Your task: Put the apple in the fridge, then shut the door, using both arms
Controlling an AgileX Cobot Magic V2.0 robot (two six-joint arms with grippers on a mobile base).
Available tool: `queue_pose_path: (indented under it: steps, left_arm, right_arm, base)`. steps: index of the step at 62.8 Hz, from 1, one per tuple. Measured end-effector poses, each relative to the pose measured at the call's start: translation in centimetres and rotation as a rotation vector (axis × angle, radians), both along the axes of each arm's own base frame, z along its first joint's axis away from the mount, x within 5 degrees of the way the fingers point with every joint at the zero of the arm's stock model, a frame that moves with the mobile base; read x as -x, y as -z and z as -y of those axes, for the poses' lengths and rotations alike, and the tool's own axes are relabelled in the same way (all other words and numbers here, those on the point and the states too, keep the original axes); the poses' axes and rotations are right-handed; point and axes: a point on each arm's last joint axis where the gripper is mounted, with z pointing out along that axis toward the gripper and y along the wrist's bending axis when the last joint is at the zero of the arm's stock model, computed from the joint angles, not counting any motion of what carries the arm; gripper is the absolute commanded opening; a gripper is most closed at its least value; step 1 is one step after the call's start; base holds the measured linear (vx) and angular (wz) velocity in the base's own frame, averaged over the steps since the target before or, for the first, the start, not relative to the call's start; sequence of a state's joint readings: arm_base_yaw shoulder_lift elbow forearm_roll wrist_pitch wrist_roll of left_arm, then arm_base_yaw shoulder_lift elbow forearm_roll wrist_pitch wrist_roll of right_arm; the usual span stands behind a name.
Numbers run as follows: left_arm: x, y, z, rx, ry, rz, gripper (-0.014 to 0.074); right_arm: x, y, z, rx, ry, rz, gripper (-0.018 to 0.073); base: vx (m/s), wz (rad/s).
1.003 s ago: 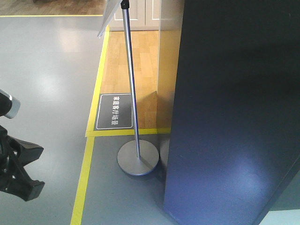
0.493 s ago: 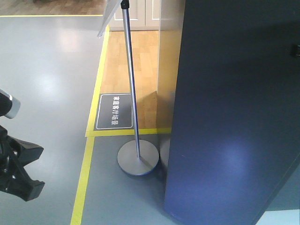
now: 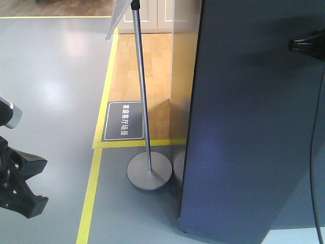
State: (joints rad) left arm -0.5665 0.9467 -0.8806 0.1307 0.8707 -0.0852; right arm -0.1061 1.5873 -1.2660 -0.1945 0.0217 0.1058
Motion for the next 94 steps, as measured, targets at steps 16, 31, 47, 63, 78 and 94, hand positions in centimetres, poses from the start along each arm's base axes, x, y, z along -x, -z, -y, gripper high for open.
queue_pose_path:
  steps: [16,31,47,63,78,94]
  left_arm:
    - [0.0,0.0,0.0,0.0,0.0,0.0,-0.0006]
    - [0.0,0.0,0.0,0.0,0.0,0.0,-0.0006]
    - [0.0,0.0,0.0,0.0,0.0,0.0,-0.0006]
    - [0.0,0.0,0.0,0.0,0.0,0.0,-0.0006]
    - [0.0,0.0,0.0,0.0,0.0,0.0,-0.0006]
    - [0.0,0.0,0.0,0.0,0.0,0.0,-0.0006]
  right_arm:
    - [-4.6,1.1,1.0,-0.013,0.038,-0.121,-0.0003]
    - [-6.4,3.3,1.2,-0.017,0.04,-0.173,-0.0003]
    - [-5.3,2.4,1.2,-0.03,0.061,-0.236,-0.0003]
    - [-1.5,-0.6,-0.9,-0.009,0.048,-0.359,-0.0003]
    - [4.6,-0.2,-4.8,0.017,-0.049,-0.433,-0.0003]
    - [14.1,2.0,-6.8,-0.024,-0.144,-0.475,-0.0003]
  base:
    - [0.0,0.0]
    - [0.0,0.0]
    - [0.0,0.0]
    - [0.0,0.0]
    - [0.0,0.0]
    - [0.0,0.0]
